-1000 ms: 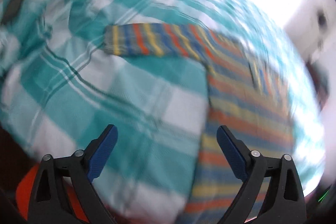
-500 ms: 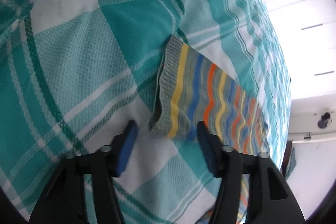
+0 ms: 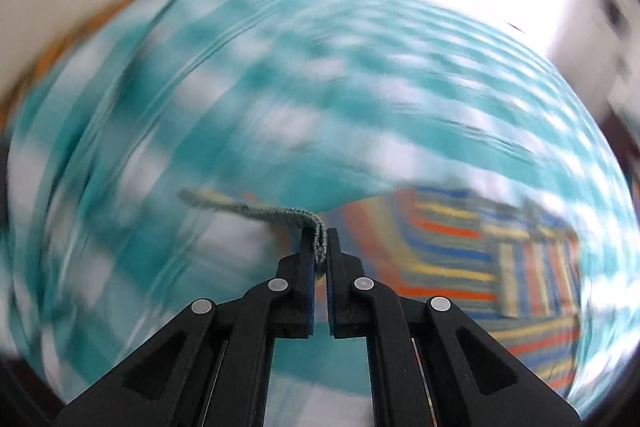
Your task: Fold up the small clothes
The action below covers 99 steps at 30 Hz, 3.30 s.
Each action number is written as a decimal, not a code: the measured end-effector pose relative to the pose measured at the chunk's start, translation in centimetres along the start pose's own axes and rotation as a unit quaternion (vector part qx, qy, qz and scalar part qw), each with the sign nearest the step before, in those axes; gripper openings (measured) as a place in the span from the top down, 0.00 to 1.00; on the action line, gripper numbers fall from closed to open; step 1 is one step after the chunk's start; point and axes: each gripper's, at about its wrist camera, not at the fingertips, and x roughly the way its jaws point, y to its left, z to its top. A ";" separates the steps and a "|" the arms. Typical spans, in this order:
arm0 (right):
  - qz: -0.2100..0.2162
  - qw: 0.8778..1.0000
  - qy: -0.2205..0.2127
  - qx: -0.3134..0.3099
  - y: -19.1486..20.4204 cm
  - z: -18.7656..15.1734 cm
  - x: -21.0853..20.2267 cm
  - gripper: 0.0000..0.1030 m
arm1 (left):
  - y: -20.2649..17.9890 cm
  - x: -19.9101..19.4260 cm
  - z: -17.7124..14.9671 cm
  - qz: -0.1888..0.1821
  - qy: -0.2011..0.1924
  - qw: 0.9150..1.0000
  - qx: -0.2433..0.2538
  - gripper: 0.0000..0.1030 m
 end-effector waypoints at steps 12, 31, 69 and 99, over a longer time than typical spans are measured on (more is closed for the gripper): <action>0.007 1.000 -0.002 0.009 -0.2 -0.1 -0.3 0.33 | -20.0 3.0 -12.8 -0.039 0.068 0.964 0.253 0.35; 0.277 0.956 0.030 0.089 10.4 16.6 -2.0 0.34 | -7.6 -2.3 -27.5 -0.072 0.035 0.988 0.136 0.04; 0.082 0.994 -0.059 0.049 0.1 35.8 10.4 0.96 | -7.4 -2.0 -27.7 -0.091 0.022 0.984 0.154 0.01; 0.023 0.982 -0.017 0.187 -8.6 28.4 9.5 0.61 | -7.3 -2.2 -28.0 -0.083 0.011 0.984 0.160 0.01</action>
